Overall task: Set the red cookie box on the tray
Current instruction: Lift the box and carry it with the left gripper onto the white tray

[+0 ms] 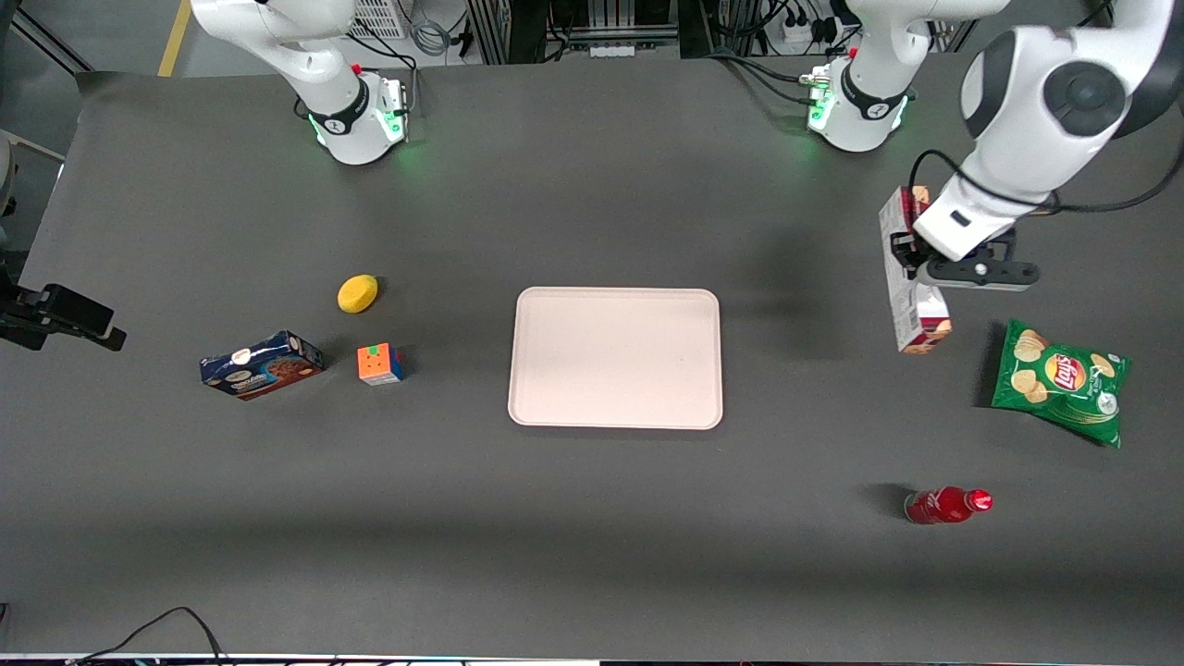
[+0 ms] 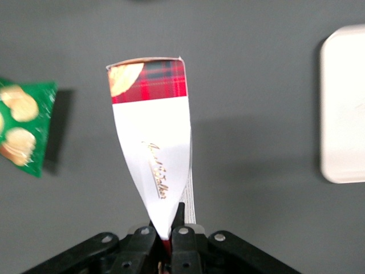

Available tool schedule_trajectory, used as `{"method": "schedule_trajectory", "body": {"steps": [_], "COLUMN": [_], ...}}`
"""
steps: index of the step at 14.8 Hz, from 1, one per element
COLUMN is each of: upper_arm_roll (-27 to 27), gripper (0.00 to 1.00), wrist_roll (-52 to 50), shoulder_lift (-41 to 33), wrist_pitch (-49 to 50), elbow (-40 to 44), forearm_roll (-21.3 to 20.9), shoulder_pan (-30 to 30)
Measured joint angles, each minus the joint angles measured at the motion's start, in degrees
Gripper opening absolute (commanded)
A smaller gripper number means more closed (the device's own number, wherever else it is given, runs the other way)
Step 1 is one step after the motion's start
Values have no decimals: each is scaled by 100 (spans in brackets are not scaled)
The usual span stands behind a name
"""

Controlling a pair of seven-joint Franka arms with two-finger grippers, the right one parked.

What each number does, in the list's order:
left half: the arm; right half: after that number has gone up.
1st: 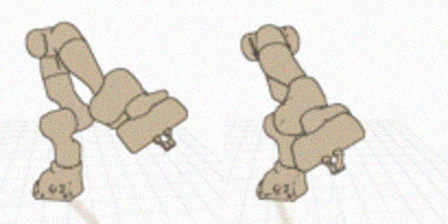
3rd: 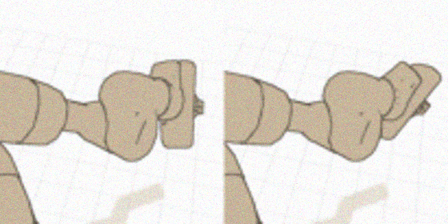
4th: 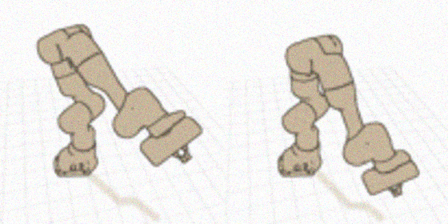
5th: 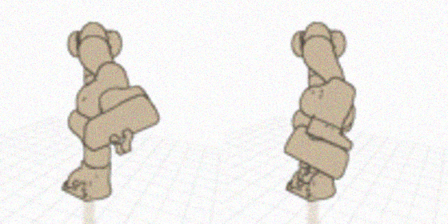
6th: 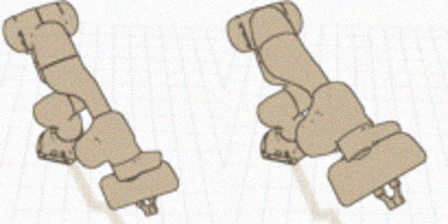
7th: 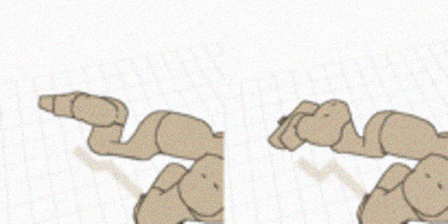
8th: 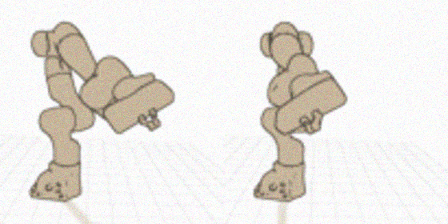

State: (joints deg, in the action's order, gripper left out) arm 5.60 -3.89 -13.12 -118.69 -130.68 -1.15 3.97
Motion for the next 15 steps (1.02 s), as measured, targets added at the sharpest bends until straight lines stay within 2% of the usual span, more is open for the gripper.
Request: {"method": "schedule_trajectory", "body": {"steps": [4, 7, 11, 15], "upper_arm_roll": [444, 937, 1800, 1926], "gripper": [0, 0, 0, 0], "wrist_roll": [-11, -470, -1623, -2573], "shoulder_lift": [265, 803, 1878, 2961], "wrist_pitch": [1277, 1537, 527, -367], "elbow": [1761, 2588, 2768, 2706], "forearm_roll": [272, 454, 473, -149], "shoulder_pan": [20, 24, 138, 677]}}
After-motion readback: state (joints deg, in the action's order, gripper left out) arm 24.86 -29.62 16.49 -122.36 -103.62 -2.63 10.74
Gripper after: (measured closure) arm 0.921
